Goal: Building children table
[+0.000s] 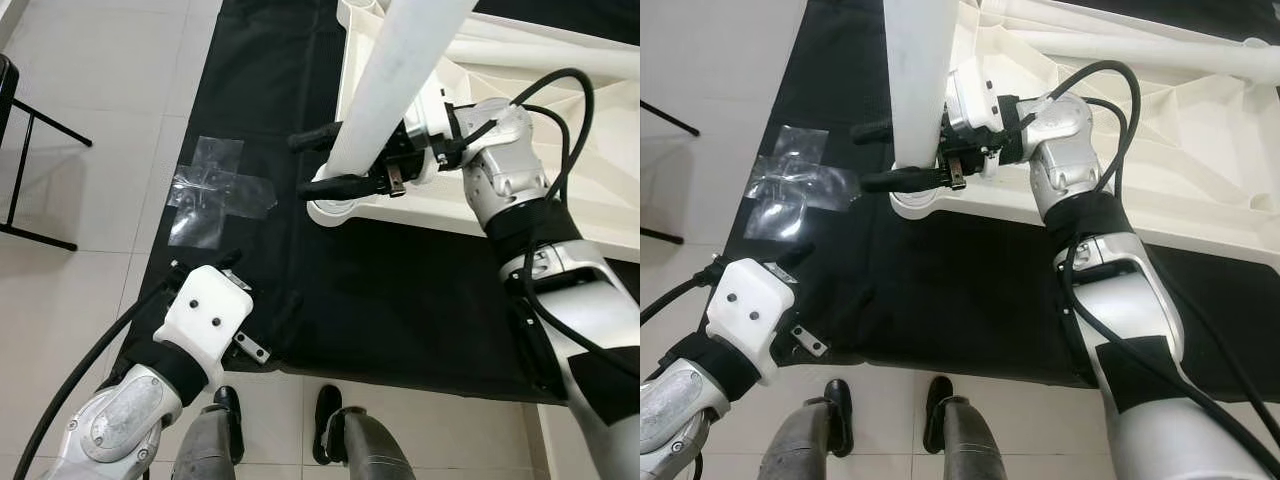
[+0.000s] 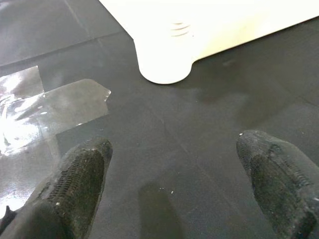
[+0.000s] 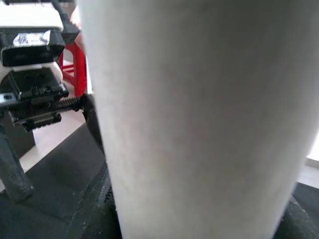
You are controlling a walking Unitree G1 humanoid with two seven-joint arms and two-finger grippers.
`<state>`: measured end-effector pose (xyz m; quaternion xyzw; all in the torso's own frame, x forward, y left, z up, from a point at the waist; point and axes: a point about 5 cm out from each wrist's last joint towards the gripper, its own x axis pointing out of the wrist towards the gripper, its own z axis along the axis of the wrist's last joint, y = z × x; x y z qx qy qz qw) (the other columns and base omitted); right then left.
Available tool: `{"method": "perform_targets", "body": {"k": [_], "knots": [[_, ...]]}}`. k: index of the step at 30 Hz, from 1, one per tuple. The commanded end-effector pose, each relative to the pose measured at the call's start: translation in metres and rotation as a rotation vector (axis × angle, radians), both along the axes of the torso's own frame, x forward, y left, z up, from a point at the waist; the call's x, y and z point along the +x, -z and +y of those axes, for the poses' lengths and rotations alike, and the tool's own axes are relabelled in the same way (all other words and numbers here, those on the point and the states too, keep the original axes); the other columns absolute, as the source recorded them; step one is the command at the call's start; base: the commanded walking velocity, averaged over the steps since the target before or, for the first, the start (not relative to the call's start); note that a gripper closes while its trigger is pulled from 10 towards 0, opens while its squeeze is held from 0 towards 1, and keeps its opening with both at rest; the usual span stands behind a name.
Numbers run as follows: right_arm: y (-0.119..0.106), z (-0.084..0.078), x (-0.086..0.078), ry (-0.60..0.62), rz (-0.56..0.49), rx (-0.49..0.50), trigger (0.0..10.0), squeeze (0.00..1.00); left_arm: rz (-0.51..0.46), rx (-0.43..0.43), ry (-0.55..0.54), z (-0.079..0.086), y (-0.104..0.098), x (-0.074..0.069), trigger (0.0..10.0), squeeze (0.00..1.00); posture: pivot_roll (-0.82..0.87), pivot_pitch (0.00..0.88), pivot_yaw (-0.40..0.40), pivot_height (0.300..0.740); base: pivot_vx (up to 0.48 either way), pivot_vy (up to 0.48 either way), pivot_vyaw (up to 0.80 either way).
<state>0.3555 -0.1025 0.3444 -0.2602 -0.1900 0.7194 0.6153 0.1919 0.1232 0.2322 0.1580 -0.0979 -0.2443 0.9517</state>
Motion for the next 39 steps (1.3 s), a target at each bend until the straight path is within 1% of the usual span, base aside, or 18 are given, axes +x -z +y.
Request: {"method": "perform_targets", "body": {"k": [1,3,4,5,6,8,11,19,21,25,27,30,32,33,34,35,36,39], "knots": [[0.042,-0.006,0.009,0.054,0.21,-0.085,10.0,0.0,0.034,0.009,0.011,-0.001,0.006,-0.002,10.0,0.0,0.21,0.497,-0.122,0.74,0.0,0.0,0.0],[0.036,-0.005,0.012,0.067,0.253,-0.03,10.0,0.0,0.034,0.008,0.011,-0.001,0.006,-0.002,10.0,0.0,0.21,0.497,-0.122,0.74,0.0,0.0,0.0],[0.036,-0.005,0.012,0.067,0.253,-0.03,10.0,0.0,0.034,0.008,0.011,-0.001,0.006,-0.002,10.0,0.0,0.21,0.497,-0.122,0.74,0.0,0.0,0.0],[0.034,-0.004,0.014,0.088,0.278,-0.004,10.0,0.0,0.033,0.008,0.012,-0.001,0.005,-0.001,10.0,0.0,0.21,0.497,-0.122,0.74,0.0,0.0,0.0],[0.034,-0.004,0.014,0.088,0.278,-0.004,10.0,0.0,0.033,0.008,0.012,-0.001,0.005,-0.001,10.0,0.0,0.21,0.497,-0.122,0.74,0.0,0.0,0.0],[0.034,-0.005,0.018,0.138,0.298,0.028,10.0,0.0,0.033,0.008,0.014,-0.002,0.006,-0.001,10.0,0.0,0.2,0.49,-0.121,0.74,0.0,0.0,0.0],[0.037,-0.006,0.018,0.148,0.308,0.039,10.0,0.0,0.033,0.008,0.014,-0.002,0.006,-0.001,10.0,0.0,0.2,0.488,-0.121,0.74,0.0,0.0,0.0],[0.052,-0.009,0.017,0.153,0.322,0.02,10.0,0.0,0.033,0.009,0.018,-0.003,0.006,-0.001,10.0,0.0,0.2,0.488,-0.121,0.74,0.0,0.0,0.0],[0.058,-0.011,0.014,0.133,0.33,-0.009,10.0,0.0,0.034,0.009,0.018,-0.003,0.007,-0.001,10.0,0.0,0.2,0.488,-0.121,0.74,0.0,0.0,0.0],[0.061,-0.012,0.015,0.144,0.331,-0.026,10.0,0.0,0.035,0.01,0.017,-0.002,0.006,0.0,10.0,0.0,0.2,0.493,-0.117,0.74,0.0,0.0,0.0],[0.063,-0.01,0.017,0.176,0.329,-0.033,10.0,0.0,0.035,0.01,0.017,-0.002,0.006,0.0,10.0,0.0,0.2,0.493,-0.117,0.74,0.0,0.0,0.0],[0.065,-0.006,0.019,0.228,0.323,-0.018,10.0,0.0,0.034,0.011,0.015,-0.002,0.006,0.0,10.0,0.0,0.2,0.494,-0.12,0.74,0.0,0.0,0.0],[0.066,-0.006,0.02,0.241,0.321,-0.014,10.0,0.0,0.034,0.011,0.014,-0.002,0.006,0.0,10.0,0.0,0.2,0.494,-0.12,0.74,0.0,0.0,0.0],[0.068,-0.005,0.021,0.272,0.32,-0.006,10.0,0.0,0.033,0.011,0.014,-0.002,0.006,0.0,10.0,0.0,0.2,0.493,-0.12,0.74,0.0,0.0,0.0],[0.071,-0.006,0.023,0.33,0.326,0.01,10.0,0.0,0.033,0.01,0.014,-0.002,0.006,0.0,10.0,0.0,0.2,0.493,-0.122,0.74,0.0,0.0,0.0],[0.071,-0.006,0.023,0.33,0.326,0.01,10.0,0.0,0.033,0.01,0.014,-0.002,0.006,0.0,10.0,0.0,0.2,0.493,-0.122,0.74,0.0,0.0,0.0],[0.075,-0.006,0.024,0.384,0.337,0.026,10.0,0.0,0.033,0.01,0.014,-0.002,0.007,0.0,10.0,0.0,0.19,0.491,-0.125,0.74,0.0,0.0,0.0],[0.078,-0.007,0.025,0.42,0.344,0.037,10.0,0.0,0.034,0.01,0.014,-0.002,0.007,0.0,10.0,0.0,0.19,0.488,-0.129,0.74,0.0,0.0,0.0]]}}
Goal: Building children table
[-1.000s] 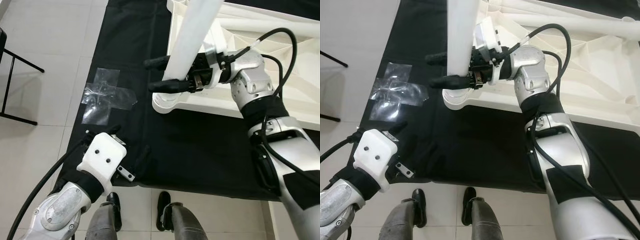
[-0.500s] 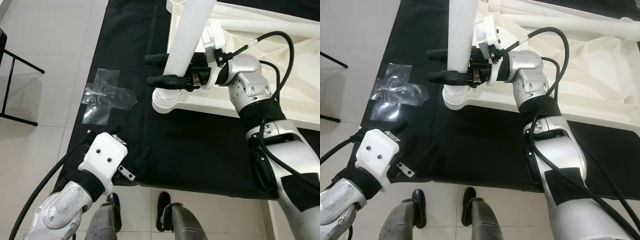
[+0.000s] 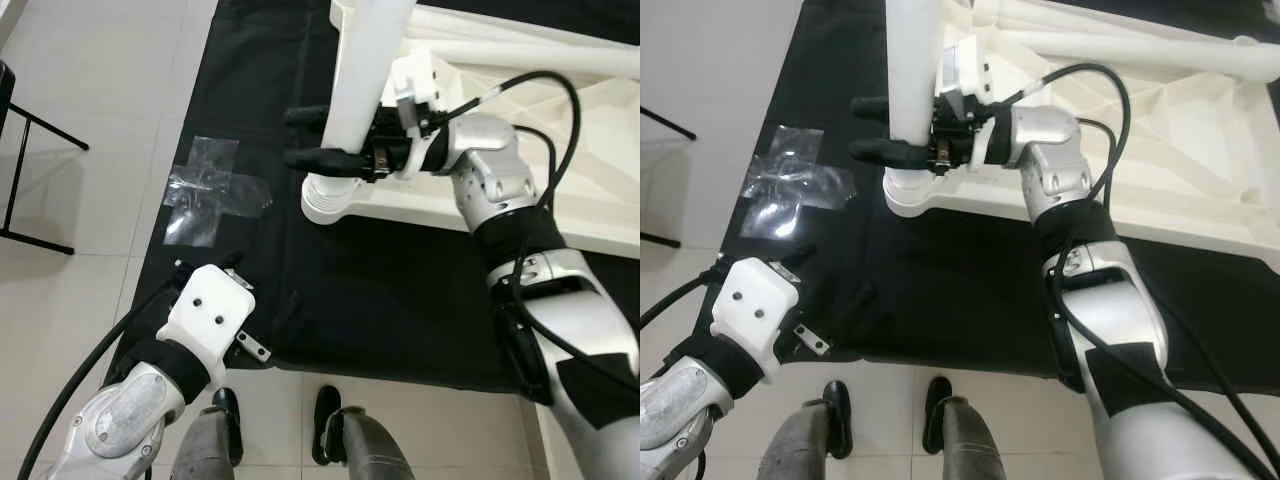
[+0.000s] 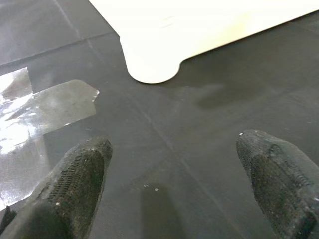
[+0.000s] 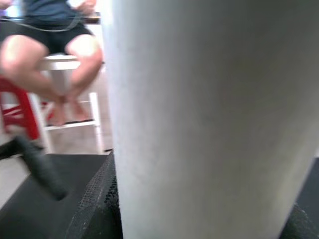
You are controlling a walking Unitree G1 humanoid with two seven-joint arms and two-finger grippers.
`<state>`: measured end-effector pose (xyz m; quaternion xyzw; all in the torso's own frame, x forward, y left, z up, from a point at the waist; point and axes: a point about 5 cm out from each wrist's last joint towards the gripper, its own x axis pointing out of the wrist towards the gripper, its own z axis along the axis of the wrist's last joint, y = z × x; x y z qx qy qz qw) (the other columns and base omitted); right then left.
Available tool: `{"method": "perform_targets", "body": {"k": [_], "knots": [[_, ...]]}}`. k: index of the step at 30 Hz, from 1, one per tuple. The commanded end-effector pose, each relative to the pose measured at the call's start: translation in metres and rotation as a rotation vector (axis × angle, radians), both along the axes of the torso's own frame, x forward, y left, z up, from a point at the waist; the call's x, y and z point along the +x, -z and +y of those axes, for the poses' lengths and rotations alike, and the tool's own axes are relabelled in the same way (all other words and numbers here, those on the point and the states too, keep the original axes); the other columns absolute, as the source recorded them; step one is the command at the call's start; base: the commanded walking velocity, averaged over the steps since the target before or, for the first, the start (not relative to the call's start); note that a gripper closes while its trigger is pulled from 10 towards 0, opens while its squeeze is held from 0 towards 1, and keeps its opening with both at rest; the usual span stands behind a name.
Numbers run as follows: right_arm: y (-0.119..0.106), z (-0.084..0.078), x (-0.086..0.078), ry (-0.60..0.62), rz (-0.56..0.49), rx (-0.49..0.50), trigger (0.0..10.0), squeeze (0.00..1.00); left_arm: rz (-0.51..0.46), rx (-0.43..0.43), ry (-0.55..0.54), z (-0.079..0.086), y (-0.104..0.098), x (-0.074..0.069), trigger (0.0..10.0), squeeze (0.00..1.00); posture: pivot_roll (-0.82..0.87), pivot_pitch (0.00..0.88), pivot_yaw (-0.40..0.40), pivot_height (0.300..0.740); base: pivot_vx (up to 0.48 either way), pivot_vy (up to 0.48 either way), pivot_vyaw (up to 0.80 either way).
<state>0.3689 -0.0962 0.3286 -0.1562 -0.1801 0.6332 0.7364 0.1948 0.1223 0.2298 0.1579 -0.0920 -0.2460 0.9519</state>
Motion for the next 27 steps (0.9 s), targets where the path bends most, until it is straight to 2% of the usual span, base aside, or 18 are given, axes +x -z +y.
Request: {"method": "perform_targets", "body": {"k": [1,2,3,4,5,6,7,8,10,12,13,14,15,16,18,19,24,27], "knots": [[0.072,-0.015,0.011,0.236,0.269,-0.115,10.0,0.0,0.019,0.008,0.011,-0.001,0.004,-0.002,10.0,0.0,0.18,0.486,-0.138,0.74,0.0,0.0,0.0],[0.084,-0.018,0.008,0.353,0.322,-0.058,10.0,0.0,0.016,0.007,0.007,0.0,0.004,-0.002,10.0,0.0,0.18,0.482,-0.145,0.74,0.0,0.0,0.0],[0.084,-0.018,0.008,0.353,0.322,-0.058,10.0,0.0,0.016,0.007,0.007,0.0,0.004,-0.002,10.0,0.0,0.18,0.482,-0.145,0.74,0.0,0.0,0.0],[0.107,-0.019,-0.002,0.564,0.372,0.014,10.0,0.0,0.013,0.007,0.005,0.001,0.004,0.0,10.0,0.0,0.17,0.477,-0.144,0.74,0.0,0.0,0.0],[0.107,-0.019,-0.002,0.564,0.372,0.014,10.0,0.0,0.013,0.007,0.005,0.001,0.004,0.0,10.0,0.0,0.17,0.477,-0.144,0.74,0.0,0.0,0.0],[0.124,-0.023,-0.015,0.765,0.42,0.082,10.0,0.0,0.011,0.006,0.004,0.001,0.003,0.001,10.0,0.0,0.16,0.474,-0.14,0.74,0.0,0.0,0.0],[0.124,-0.023,-0.015,0.765,0.42,0.082,10.0,0.0,0.011,0.006,0.004,0.001,0.003,0.001,10.0,0.0,0.16,0.474,-0.14,0.74,0.0,0.0,0.0],[0.14,-0.022,-0.032,0.9,0.445,0.101,10.0,0.0,0.009,0.009,0.007,0.002,0.004,0.003,10.0,0.0,0.16,0.468,-0.133,0.74,0.0,0.0,0.0],[0.152,-0.01,-0.054,1.023,0.446,0.126,10.0,0.0,0.003,0.015,0.017,0.002,0.003,0.005,10.0,0.0,0.15,0.454,-0.122,0.74,0.0,0.0,0.0],[0.152,-0.01,-0.054,1.023,0.446,0.126,10.0,0.0,0.003,0.015,0.017,0.002,0.003,0.005,10.0,0.0,0.15,0.454,-0.122,0.74,0.0,0.0,0.0],[0.154,-0.004,-0.058,1.048,0.448,0.14,10.0,0.0,0.0,0.018,0.021,0.002,0.003,0.006,10.0,0.0,0.15,0.454,-0.122,0.74,0.0,0.0,0.0],[0.151,0.01,-0.053,1.053,0.445,0.167,10.0,0.0,-0.006,0.021,0.023,0.002,0.002,0.008,10.0,0.0,0.17,0.435,-0.117,0.74,0.0,0.0,0.0],[0.151,0.01,-0.053,1.053,0.445,0.167,10.0,0.0,-0.006,0.021,0.023,0.002,0.002,0.008,10.0,0.0,0.17,0.435,-0.117,0.74,0.0,0.0,0.0],[0.147,0.022,-0.047,1.048,0.443,0.185,10.0,0.0,-0.013,0.023,0.021,0.002,0.001,0.01,10.0,0.0,0.18,0.425,-0.114,0.74,0.0,0.0,0.0],[0.147,0.022,-0.047,1.048,0.443,0.185,10.0,0.0,-0.013,0.023,0.021,0.002,0.001,0.01,10.0,0.0,0.18,0.425,-0.114,0.74,0.0,0.0,0.0],[0.145,0.03,-0.043,1.042,0.44,0.194,10.0,0.0,-0.017,0.023,0.019,0.002,0.0,0.011,10.0,0.0,0.18,0.424,-0.115,0.74,0.0,0.0,0.0],[0.14,0.036,-0.037,1.043,0.441,0.204,10.0,0.0,-0.023,0.026,0.015,0.003,-0.001,0.012,10.0,0.0,0.18,0.415,-0.113,0.74,0.0,0.0,0.0],[0.125,0.03,-0.03,1.097,0.423,0.217,10.0,0.0,-0.043,0.035,0.004,0.006,-0.004,0.016,10.0,0.0,0.18,0.398,-0.117,0.74,0.0,0.0,0.0]]}}
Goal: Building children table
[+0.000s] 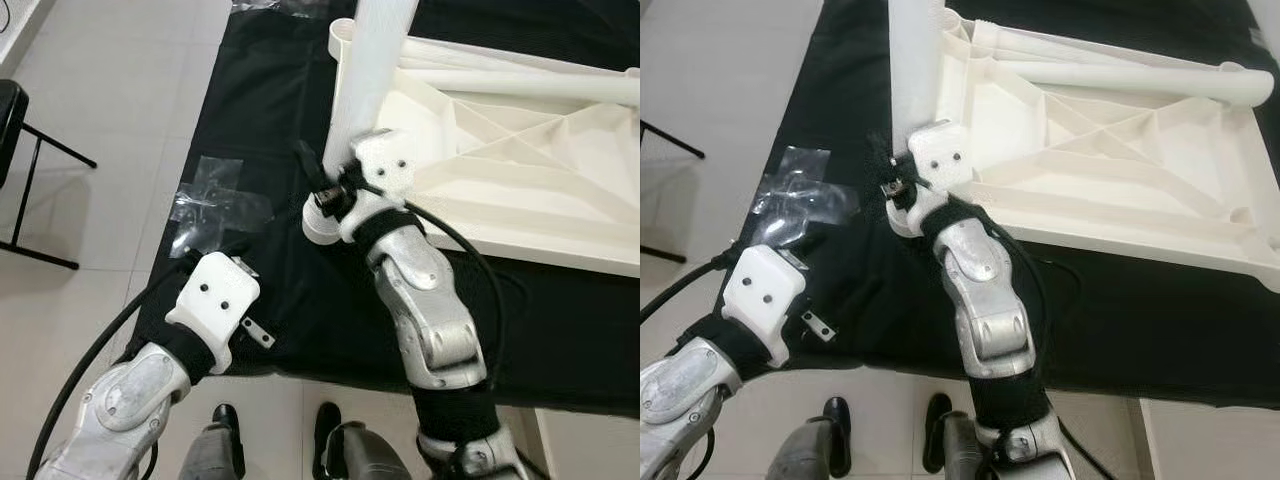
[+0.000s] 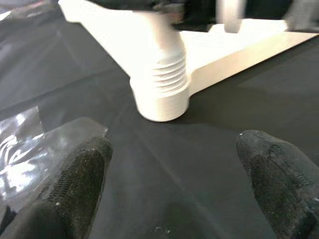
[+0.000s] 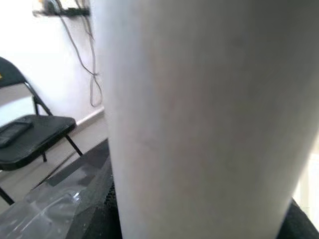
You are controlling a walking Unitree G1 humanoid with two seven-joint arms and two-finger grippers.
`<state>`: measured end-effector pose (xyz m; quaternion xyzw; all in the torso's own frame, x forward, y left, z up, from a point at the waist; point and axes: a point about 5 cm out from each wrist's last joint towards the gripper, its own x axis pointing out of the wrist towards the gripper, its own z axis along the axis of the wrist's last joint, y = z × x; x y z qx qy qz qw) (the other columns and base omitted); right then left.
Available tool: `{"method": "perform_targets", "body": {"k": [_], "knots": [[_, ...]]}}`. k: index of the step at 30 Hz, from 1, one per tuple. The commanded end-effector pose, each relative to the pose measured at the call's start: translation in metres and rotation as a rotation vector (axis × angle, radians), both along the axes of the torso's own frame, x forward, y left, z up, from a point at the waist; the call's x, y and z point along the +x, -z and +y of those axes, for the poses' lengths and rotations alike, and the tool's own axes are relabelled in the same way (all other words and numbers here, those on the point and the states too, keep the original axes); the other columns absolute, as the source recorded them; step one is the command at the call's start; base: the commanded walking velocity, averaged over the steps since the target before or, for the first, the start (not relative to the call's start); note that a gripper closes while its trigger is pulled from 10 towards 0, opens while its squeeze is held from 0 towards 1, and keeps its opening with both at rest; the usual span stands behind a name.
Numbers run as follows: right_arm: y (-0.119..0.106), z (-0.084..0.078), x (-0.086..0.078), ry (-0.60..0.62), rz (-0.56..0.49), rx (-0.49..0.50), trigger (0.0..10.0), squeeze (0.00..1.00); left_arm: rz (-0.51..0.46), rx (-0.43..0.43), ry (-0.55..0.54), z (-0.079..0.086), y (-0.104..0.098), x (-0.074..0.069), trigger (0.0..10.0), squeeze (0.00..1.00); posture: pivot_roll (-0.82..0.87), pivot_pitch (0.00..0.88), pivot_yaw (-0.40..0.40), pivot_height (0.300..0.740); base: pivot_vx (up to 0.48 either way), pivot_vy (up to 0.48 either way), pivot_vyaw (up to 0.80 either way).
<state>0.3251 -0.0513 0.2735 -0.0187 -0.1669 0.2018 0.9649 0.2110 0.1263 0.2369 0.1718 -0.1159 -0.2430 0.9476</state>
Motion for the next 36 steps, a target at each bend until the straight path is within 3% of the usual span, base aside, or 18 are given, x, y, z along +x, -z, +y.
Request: {"method": "perform_targets", "body": {"k": [1,6,12,14,15,18,24,30,36], "knots": [[0.07,-0.015,0.014,0.106,0.356,-0.061,10.0,0.0,0.011,0.019,0.002,0.002,0.003,0.0,10.0,0.0,0.18,0.398,-0.117,0.74,0.0,0.0,0.0],[0.067,-0.023,0.01,0.17,0.357,-0.057,10.0,0.0,-0.038,0.003,-0.02,0.008,-0.009,0.003,10.0,0.0,0.18,0.391,-0.117,0.74,0.0,0.0,0.0],[0.068,-0.022,0.01,0.177,0.36,-0.02,10.0,0.0,-0.158,-0.079,-0.035,0.025,-0.051,0.011,10.0,0.0,0.18,0.382,-0.111,0.74,0.0,0.0,0.0],[0.068,-0.019,0.006,0.158,0.347,0.017,10.0,0.0,-0.231,-0.157,0.038,0.029,-0.085,0.015,10.0,0.0,0.18,0.376,-0.1,0.74,0.0,0.0,0.0],[0.068,-0.019,0.006,0.158,0.347,0.017,10.0,0.0,-0.231,-0.157,0.038,0.029,-0.085,0.015,10.0,0.0,0.18,0.376,-0.1,0.74,0.0,0.0,0.0],[0.068,-0.015,0.0,0.139,0.335,0.061,10.0,0.0,-0.272,-0.232,0.19,0.026,-0.115,0.021,10.0,0.0,0.18,0.369,-0.087,0.74,0.0,0.0,0.0],[0.07,-0.012,-0.005,0.128,0.342,0.126,10.0,0.0,-0.277,-0.262,0.318,0.022,-0.139,0.03,10.0,0.0,0.17,0.361,-0.072,0.74,0.0,0.0,0.0],[0.069,-0.005,-0.014,0.098,0.307,0.193,10.0,0.0,-0.21,-0.326,0.516,0.012,-0.182,0.053,10.0,0.0,0.17,0.35,-0.053,0.74,0.0,0.0,0.0],[0.067,0.0,-0.019,0.078,0.29,0.22,10.0,0.0,-0.122,-0.31,0.679,-0.001,-0.199,0.066,10.0,0.0,0.17,0.349,-0.044,0.74,0.0,0.0,0.0]]}}
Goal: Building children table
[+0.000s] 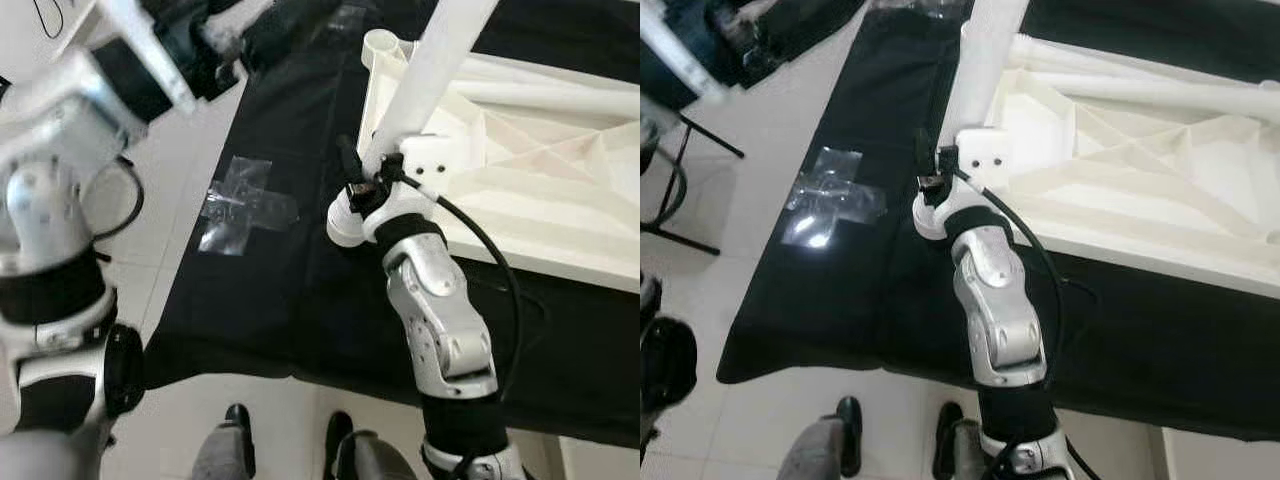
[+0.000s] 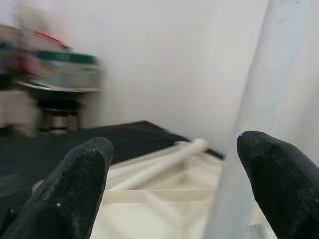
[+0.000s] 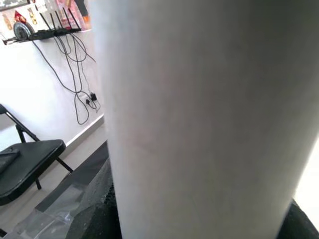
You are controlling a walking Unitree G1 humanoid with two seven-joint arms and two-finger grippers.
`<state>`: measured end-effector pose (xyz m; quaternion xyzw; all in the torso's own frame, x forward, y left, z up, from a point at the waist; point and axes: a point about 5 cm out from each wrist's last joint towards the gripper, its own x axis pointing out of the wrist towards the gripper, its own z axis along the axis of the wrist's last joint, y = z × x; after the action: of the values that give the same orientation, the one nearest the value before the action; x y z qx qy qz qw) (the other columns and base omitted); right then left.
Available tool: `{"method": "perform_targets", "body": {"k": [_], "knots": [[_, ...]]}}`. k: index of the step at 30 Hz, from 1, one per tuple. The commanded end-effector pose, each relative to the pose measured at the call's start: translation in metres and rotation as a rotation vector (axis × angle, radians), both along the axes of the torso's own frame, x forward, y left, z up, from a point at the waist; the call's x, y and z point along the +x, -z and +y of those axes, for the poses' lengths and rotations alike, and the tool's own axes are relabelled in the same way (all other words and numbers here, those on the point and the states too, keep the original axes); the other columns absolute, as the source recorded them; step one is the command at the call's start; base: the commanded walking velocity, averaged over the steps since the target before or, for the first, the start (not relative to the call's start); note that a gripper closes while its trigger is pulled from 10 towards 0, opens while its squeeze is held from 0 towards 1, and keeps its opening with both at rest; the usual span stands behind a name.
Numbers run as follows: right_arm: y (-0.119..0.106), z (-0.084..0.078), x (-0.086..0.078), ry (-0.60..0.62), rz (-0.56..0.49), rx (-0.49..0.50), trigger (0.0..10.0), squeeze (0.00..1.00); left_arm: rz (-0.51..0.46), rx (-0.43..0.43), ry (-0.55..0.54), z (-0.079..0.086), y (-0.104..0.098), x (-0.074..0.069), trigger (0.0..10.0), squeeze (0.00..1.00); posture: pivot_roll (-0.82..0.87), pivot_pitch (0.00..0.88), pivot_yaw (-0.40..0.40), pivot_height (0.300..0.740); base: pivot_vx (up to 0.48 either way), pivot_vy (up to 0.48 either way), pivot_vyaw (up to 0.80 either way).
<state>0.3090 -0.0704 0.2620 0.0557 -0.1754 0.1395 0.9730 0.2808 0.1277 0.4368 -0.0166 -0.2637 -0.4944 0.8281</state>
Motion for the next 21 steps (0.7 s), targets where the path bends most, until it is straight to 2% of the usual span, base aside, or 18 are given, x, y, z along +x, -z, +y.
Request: {"method": "perform_targets", "body": {"k": [1,3,6,9,14,17,18,20,21], "knots": [[0.054,0.022,-0.003,-0.049,0.261,0.063,10.0,0.0,-0.002,0.066,0.106,-0.009,-0.001,-0.001,10.0,0.0,0.17,0.35,-0.037,0.74,0.0,0.0,0.0],[0.053,0.024,-0.003,-0.056,0.252,0.052,10.0,0.0,0.001,0.093,0.149,-0.014,-0.002,-0.001,10.0,0.0,0.17,0.35,-0.034,0.74,0.0,0.0,0.0],[0.05,0.029,-0.003,-0.083,0.223,0.018,10.0,0.0,0.021,0.159,0.278,-0.022,-0.001,-0.004,10.0,0.0,0.17,0.35,-0.032,0.74,0.0,0.0,0.0],[0.046,0.031,-0.001,-0.1,0.203,0.012,10.0,0.0,0.021,0.186,0.312,-0.023,-0.003,-0.004,10.0,0.0,0.17,0.348,-0.031,0.74,0.0,0.0,0.0],[0.024,0.03,0.006,-0.18,0.111,0.049,10.0,0.0,-0.003,0.185,0.299,-0.02,-0.008,-0.004,10.0,0.0,0.16,0.347,-0.035,0.74,0.0,0.0,0.0],[-0.011,0.021,0.014,-0.237,-0.02,0.061,10.0,0.0,-0.018,0.168,0.256,-0.015,-0.009,-0.003,10.0,0.0,0.16,0.341,-0.054,0.74,0.0,0.0,0.0],[-0.011,0.021,0.014,-0.237,-0.02,0.061,10.0,0.0,-0.018,0.168,0.256,-0.015,-0.009,-0.003,10.0,0.0,0.16,0.341,-0.054,0.74,0.0,0.0,0.0],[-0.038,0.015,0.017,-0.272,-0.121,0.052,10.0,0.0,-0.02,0.165,0.217,-0.011,-0.007,-0.003,10.0,0.0,0.16,0.337,-0.063,0.74,0.0,0.0,0.0],[-0.038,0.015,0.017,-0.272,-0.121,0.052,10.0,0.0,-0.02,0.165,0.217,-0.011,-0.007,-0.003,10.0,0.0,0.16,0.337,-0.063,0.74,0.0,0.0,0.0]]}}
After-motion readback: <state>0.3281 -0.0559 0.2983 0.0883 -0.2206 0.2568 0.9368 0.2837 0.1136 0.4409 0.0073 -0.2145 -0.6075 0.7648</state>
